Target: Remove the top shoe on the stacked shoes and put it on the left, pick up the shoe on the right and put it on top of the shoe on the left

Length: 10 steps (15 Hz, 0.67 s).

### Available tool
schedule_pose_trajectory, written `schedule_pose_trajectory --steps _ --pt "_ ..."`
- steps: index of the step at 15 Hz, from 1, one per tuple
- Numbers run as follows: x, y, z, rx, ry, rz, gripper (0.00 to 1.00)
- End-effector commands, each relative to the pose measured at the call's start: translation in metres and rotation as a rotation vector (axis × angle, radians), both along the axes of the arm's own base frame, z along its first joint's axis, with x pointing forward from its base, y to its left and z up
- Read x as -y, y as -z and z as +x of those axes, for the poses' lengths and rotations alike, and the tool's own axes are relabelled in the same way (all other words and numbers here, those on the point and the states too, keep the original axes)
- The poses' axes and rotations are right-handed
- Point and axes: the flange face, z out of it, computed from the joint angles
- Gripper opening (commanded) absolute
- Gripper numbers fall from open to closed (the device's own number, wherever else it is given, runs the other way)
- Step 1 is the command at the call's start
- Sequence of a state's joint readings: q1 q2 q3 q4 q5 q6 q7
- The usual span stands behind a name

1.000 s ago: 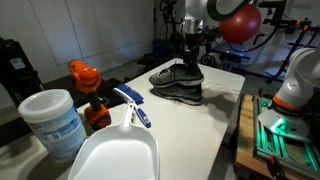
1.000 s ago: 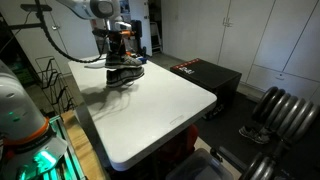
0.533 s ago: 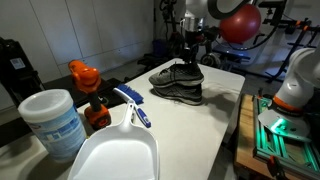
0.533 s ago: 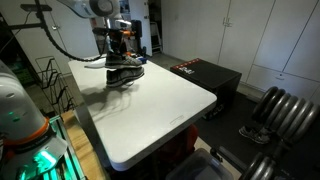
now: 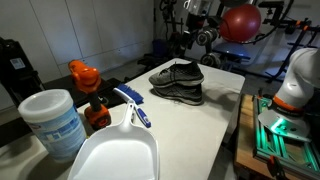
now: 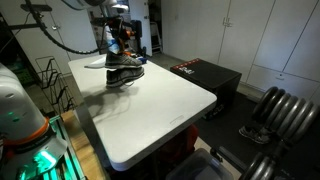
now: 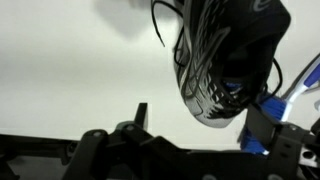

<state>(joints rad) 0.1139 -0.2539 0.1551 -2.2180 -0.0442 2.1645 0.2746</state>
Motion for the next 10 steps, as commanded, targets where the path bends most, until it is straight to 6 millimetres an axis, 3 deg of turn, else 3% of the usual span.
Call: schedule_pose_trajectory --steps 1,5,10 --pt "0.012 -0.039 -0.031 0.084 0.043 0.068 1.0" --pt "0.019 -0.079 -0.068 0.006 0.055 0.136 1.0" --pt "0.03 -0.107 -0.108 -0.083 0.084 0.129 1.0"
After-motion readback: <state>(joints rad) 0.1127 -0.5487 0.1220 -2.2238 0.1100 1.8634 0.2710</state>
